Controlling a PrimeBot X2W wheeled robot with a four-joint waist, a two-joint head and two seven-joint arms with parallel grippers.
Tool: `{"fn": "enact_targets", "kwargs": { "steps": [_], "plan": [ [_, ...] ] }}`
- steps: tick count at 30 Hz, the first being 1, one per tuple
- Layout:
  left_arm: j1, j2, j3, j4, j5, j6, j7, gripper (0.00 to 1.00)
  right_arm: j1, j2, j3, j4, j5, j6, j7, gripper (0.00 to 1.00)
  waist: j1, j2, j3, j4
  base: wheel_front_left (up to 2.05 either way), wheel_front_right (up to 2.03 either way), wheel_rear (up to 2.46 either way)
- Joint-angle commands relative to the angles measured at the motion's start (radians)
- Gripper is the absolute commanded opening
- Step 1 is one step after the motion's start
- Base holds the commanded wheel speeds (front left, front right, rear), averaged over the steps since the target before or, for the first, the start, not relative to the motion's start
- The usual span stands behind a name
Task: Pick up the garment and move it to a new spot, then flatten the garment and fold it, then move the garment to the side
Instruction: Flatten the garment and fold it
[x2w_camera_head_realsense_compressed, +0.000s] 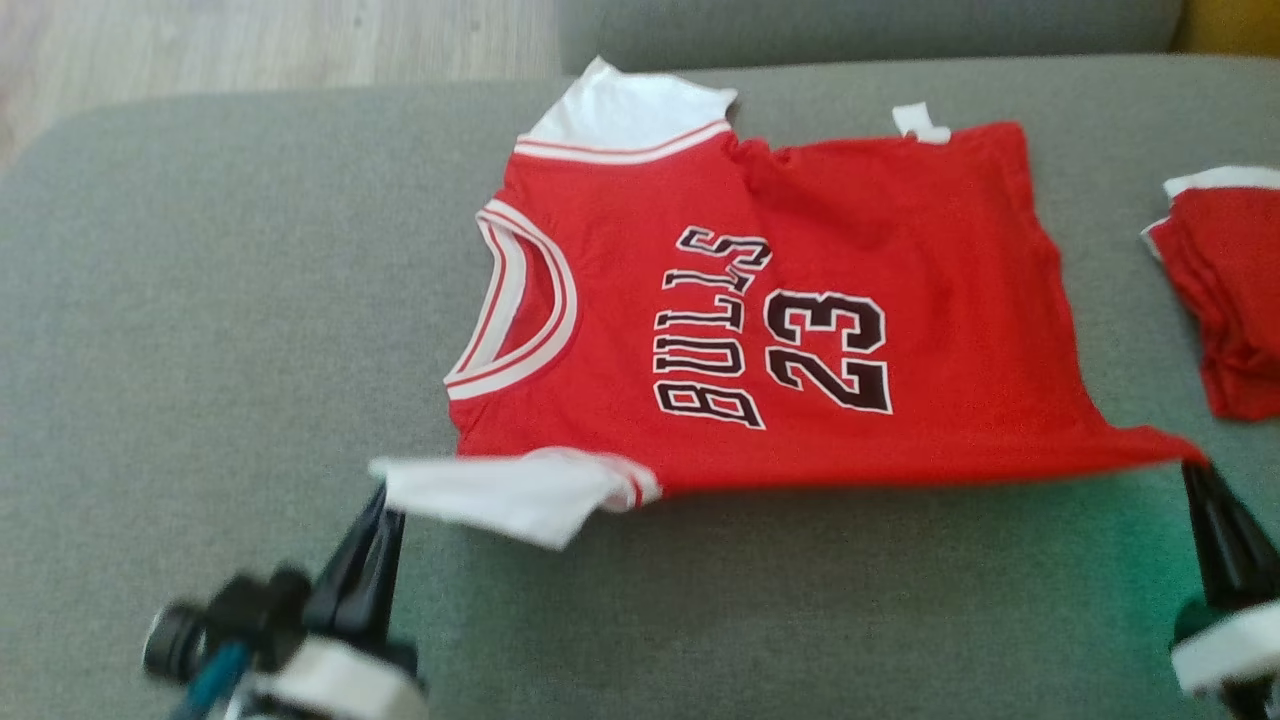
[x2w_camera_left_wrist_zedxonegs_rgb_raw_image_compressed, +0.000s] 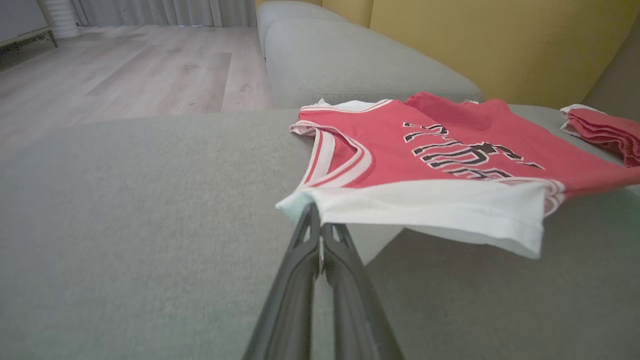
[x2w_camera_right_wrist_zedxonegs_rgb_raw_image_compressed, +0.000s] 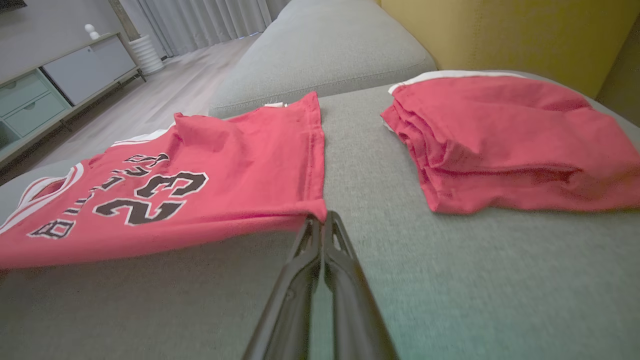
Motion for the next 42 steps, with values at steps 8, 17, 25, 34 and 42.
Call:
{"fn": "enact_targets", "kwargs": {
  "steps": [8, 17, 25, 34, 42],
  "plan": [
    [-0.349, -0.037, -0.004, 0.131, 0.080, -0.039, -0.040, 0.00, -0.239, -0.043, 0.059, 0.078, -0.002, 0.003, 0.007, 0.00, 0.0000, -0.0001, 0.121, 0.003, 0.00, 0.00, 0.00],
    [-0.579, -0.080, -0.030, 0.315, 0.128, -0.069, -0.098, 0.00, -0.434, -0.043, 0.129, 0.193, -0.010, 0.003, -0.023, 0.00, 0.0000, -0.0001, 0.193, -0.004, 0.00, 0.00, 0.00],
    [-0.662, -0.106, -0.036, 0.444, 0.148, -0.064, -0.164, 1.00, -0.542, -0.049, 0.203, 0.284, -0.013, 0.003, -0.059, 0.90, 0.0000, -0.0001, 0.220, -0.005, 0.00, 0.00, 0.00],
    [-0.546, -0.161, -0.002, 0.453, 0.135, -0.001, -0.206, 1.00, -0.514, -0.018, 0.192, 0.341, -0.010, 0.003, -0.137, 1.00, 0.0000, -0.0001, 0.159, -0.007, 0.00, 0.00, 0.00],
    [-0.363, -0.212, 0.072, 0.454, 0.091, 0.029, -0.207, 1.00, -0.443, 0.019, 0.162, 0.330, -0.015, 0.003, -0.153, 1.00, 0.0000, -0.0001, 0.112, -0.019, 0.00, 0.00, 0.00]
  ]
}}
